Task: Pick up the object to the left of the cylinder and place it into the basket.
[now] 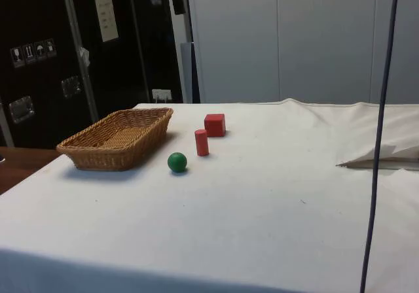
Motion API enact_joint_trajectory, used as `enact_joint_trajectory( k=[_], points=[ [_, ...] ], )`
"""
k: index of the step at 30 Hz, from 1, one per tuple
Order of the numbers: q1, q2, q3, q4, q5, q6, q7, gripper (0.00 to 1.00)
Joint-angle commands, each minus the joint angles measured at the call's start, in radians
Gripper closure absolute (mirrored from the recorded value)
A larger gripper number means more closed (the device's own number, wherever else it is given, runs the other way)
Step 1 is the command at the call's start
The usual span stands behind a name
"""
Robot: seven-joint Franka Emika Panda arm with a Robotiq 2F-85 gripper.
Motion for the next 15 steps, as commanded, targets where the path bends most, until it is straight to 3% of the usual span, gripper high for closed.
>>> enact_joint_trajectory(
  k=[1,3,8,9,10,15],
  points=[
    [0.000,0.004,0.000,0.000,0.001,0.003,0.000,0.00],
    [0.006,0.012,0.009,-0.010,0.001,0.036,0.017,0.00],
    [0.007,0.018,0.026,-0.027,-0.004,0.076,0.044,0.00],
    [0.002,0.020,0.024,-0.018,0.002,0.054,0.030,0.00],
    [0.008,0.019,0.029,-0.031,-0.005,0.084,0.048,0.00],
    [0.009,0.026,0.054,-0.058,-0.008,0.137,0.078,0.00]
  ],
)
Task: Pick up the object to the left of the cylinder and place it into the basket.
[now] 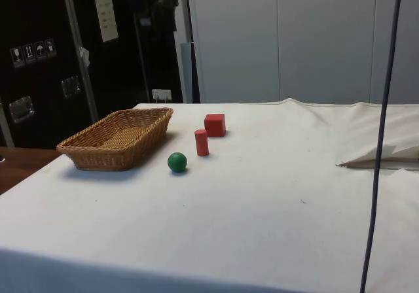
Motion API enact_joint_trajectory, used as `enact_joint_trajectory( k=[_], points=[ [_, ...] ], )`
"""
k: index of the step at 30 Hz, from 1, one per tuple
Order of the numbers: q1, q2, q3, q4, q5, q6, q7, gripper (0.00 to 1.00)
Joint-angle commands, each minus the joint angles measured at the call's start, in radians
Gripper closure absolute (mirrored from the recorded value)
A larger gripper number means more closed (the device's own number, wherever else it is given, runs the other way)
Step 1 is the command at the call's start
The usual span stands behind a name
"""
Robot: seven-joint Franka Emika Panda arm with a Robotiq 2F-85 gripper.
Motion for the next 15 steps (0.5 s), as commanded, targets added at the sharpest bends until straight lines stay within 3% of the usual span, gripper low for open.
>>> enact_joint_trajectory(
  k=[1,3,4,5,11,12,15],
  points=[
    [0.005,0.004,0.006,-0.009,-0.006,0.027,0.017,0.00],
    [0.005,0.010,0.017,-0.020,-0.007,0.052,0.030,0.00],
    [0.001,0.009,0.016,-0.015,0.000,0.034,0.017,0.00],
    [0.006,0.012,0.020,-0.023,-0.007,0.060,0.035,0.00],
    [0.007,0.029,0.044,-0.045,-0.010,0.115,0.059,0.00],
    [0.002,0.029,0.044,-0.040,-0.001,0.097,0.048,0.00],
    [0.007,0.038,0.052,-0.057,-0.010,0.141,0.067,0.00]
  ],
)
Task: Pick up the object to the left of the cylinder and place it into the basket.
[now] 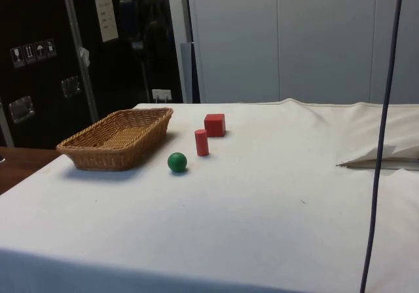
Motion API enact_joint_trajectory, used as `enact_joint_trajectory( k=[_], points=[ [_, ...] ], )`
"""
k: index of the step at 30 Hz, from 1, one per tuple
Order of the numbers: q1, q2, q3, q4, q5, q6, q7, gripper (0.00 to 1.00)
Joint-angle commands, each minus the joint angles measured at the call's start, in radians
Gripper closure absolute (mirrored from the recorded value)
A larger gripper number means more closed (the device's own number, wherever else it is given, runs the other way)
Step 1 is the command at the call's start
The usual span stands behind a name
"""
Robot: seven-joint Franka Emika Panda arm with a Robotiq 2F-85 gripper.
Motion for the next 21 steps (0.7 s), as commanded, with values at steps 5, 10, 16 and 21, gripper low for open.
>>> enact_joint_trajectory(
  k=[5,10,16,21],
  points=[
    [0.004,0.012,0.009,-0.035,-0.009,0.072,0.018,0.00],
    [0.003,0.019,0.011,-0.058,-0.004,0.112,0.016,0.00],
    [0.003,0.032,0.016,-0.092,0.001,0.178,0.016,0.00],
    [0.002,0.047,0.020,-0.116,0.003,0.237,0.018,0.00]
  ],
)
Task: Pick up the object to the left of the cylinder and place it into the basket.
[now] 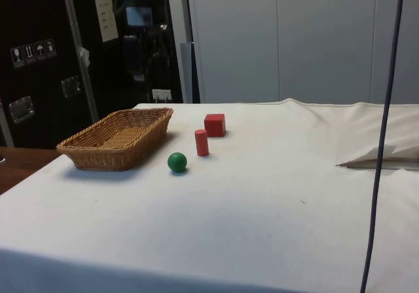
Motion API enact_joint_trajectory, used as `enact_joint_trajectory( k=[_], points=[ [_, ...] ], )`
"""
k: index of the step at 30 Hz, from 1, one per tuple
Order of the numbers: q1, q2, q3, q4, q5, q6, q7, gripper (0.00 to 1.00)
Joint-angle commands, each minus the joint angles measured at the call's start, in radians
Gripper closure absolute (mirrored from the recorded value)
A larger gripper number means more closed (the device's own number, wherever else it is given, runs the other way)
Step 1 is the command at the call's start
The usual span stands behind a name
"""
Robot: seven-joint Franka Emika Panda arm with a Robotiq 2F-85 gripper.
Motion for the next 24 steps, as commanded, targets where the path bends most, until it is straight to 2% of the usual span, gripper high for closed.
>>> enact_joint_trajectory(
  k=[1,3,4,8,10,11,12,19,20,21,24],
  points=[
    [0.001,0.004,0.001,-0.009,0.001,0.029,0.005,0.00],
    [0.001,0.009,0.001,-0.015,0.000,0.047,0.005,0.00],
    [0.000,0.008,0.001,-0.011,0.000,0.032,0.001,0.00],
    [0.002,0.027,0.003,-0.029,0.000,0.097,0.006,0.00],
    [0.002,0.034,0.004,-0.035,0.000,0.117,0.006,0.00],
    [0.000,0.032,0.004,-0.032,0.000,0.101,0.001,0.00],
    [0.001,0.039,0.005,-0.039,0.002,0.129,0.004,0.00],
    [-0.011,0.081,0.005,-0.060,0.019,0.185,-0.020,0.00],
    [-0.004,0.082,0.002,-0.052,0.005,0.173,-0.004,0.00],
    [-0.013,0.083,0.005,-0.061,0.021,0.187,-0.025,0.00],
    [-0.018,0.094,0.002,-0.065,0.031,0.196,-0.044,0.00]
  ],
)
